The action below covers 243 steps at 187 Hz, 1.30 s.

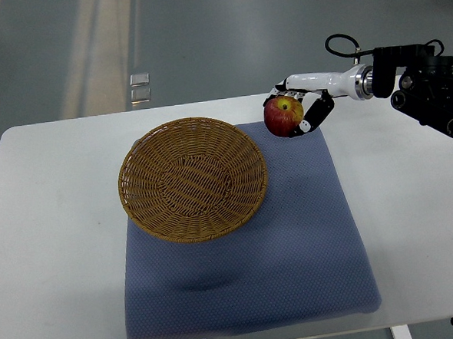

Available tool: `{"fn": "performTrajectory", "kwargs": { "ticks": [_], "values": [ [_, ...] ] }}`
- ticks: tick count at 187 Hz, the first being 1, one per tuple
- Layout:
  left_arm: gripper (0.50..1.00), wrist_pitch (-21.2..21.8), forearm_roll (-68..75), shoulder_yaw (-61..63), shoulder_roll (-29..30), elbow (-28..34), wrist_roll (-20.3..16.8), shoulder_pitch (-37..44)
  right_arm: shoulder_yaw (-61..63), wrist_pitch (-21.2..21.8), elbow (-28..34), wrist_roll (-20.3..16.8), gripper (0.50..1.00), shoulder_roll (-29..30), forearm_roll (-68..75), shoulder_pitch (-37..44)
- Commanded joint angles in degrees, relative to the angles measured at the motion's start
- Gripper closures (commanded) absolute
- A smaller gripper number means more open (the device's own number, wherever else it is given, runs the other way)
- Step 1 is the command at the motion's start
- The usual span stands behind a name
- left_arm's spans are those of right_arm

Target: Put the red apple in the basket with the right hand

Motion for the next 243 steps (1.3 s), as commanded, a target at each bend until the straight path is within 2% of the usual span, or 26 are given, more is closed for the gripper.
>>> {"fn": "performTrajectory", "kwargs": {
  "ticks": [1,16,26,27,39,48,49,58,59,83,84,101,102,135,136,147,150,159,160,171,174,175,176,186,187,243],
  "values": [
    [0.5,0.1,0.0,0.0,0.0,0.0,0.0,0.0,0.0,1.5,0.4,0.0,0.946,0.5,0.2,2.1],
    [0.5,0.0,0.0,-0.1,0.0,0.0,0.0,0.0,-0.3,2.7,2.1,-0.1,0.938,3.9,0.1,5.0],
    [0.5,0.0,0.0,-0.1,0.0,0.0,0.0,0.0,-0.3,2.7,2.1,-0.1,0.938,3.9,0.1,5.0],
    [0.5,0.0,0.0,-0.1,0.0,0.0,0.0,0.0,-0.7,2.7,2.1,-0.2,0.938,6.3,0.1,5.3],
    [0.5,0.1,0.0,-0.1,0.0,0.0,0.0,0.0,-1.3,2.7,2.1,-0.3,0.938,9.6,-0.6,5.4],
    [0.5,0.1,0.0,-0.1,0.0,0.0,0.0,0.0,-1.3,2.7,2.1,-0.3,0.938,9.6,-0.6,5.4],
    [0.5,0.0,0.0,-0.1,0.0,0.0,0.0,0.0,-1.4,2.6,2.0,-0.5,0.936,11.7,-0.9,5.4],
    [0.5,0.0,0.0,-0.1,0.0,0.0,0.0,0.0,-1.4,2.6,2.0,-0.5,0.936,11.7,-0.9,5.4],
    [0.5,0.0,0.0,-0.1,0.0,0.0,0.0,0.0,-2.0,2.5,1.8,-0.8,0.934,13.5,-1.3,5.3],
    [0.5,0.0,0.0,-0.1,0.0,0.0,0.1,0.0,-3.2,2.2,1.1,-0.8,0.932,16.2,-3.2,5.2],
    [0.5,0.0,0.0,0.0,0.0,0.0,0.0,0.0,-3.5,2.1,0.2,-0.8,0.932,18.6,-4.0,5.1],
    [0.5,0.0,0.0,0.0,0.0,0.0,0.1,0.0,-3.6,2.1,-0.8,-0.8,0.932,20.6,-4.0,4.8],
    [0.5,0.0,0.0,0.0,0.0,0.1,0.0,0.0,-3.9,1.7,-1.9,-0.8,0.932,22.2,-4.0,4.7],
    [0.5,0.0,0.0,0.0,0.0,0.2,0.0,-0.1,-6.0,-0.7,-2.9,-0.8,0.906,22.6,-4.0,3.5],
    [0.5,0.0,0.0,0.0,0.0,0.2,0.1,-0.3,-6.6,-2.0,-3.0,-0.9,0.877,22.6,-4.0,3.1],
    [0.5,0.0,0.0,0.0,0.0,0.2,0.1,-0.2,-7.1,-3.1,-3.6,-0.9,0.854,22.6,-4.0,2.5],
    [0.5,0.1,0.0,0.0,0.0,0.2,0.0,-0.2,-7.5,-3.4,-3.8,-1.0,0.834,22.6,-4.0,2.3],
    [0.5,0.1,0.0,0.0,0.0,0.2,0.0,-0.2,-7.5,-3.4,-3.8,-1.0,0.834,22.6,-4.0,2.3],
    [0.5,0.0,0.0,0.0,0.0,0.2,0.0,-0.2,-8.3,-4.4,-4.2,-1.0,0.763,22.6,-4.0,1.7],
    [0.5,0.0,0.0,0.0,0.0,0.2,0.0,-0.3,-9.0,-5.5,-4.5,-0.9,0.691,22.6,-4.0,1.2],
    [0.5,0.0,0.0,0.0,0.0,0.1,0.1,-0.3,-9.1,-6.0,-4.5,-0.9,0.648,22.6,-4.0,0.9],
    [0.5,0.0,0.0,0.0,0.0,0.1,0.1,-0.3,-9.1,-6.0,-4.5,-0.9,0.648,22.6,-4.0,0.9],
    [0.5,0.0,0.0,0.0,0.0,0.1,0.1,-0.3,-9.2,-6.1,-4.6,-0.9,0.622,22.6,-4.0,0.8],
    [0.5,0.0,0.0,0.0,0.0,0.1,0.1,-0.3,-9.2,-6.1,-4.6,-0.9,0.621,22.6,-4.0,0.8],
    [0.5,0.0,0.0,0.0,0.0,0.1,0.1,-0.3,-9.3,-6.1,-4.6,-0.9,0.579,22.6,-4.0,0.4],
    [0.5,0.0,0.0,0.0,0.0,0.1,0.0,-0.3,-7.9,-5.6,-4.6,-0.5,0.576,22.6,-2.7,1.6]
  ]
}}
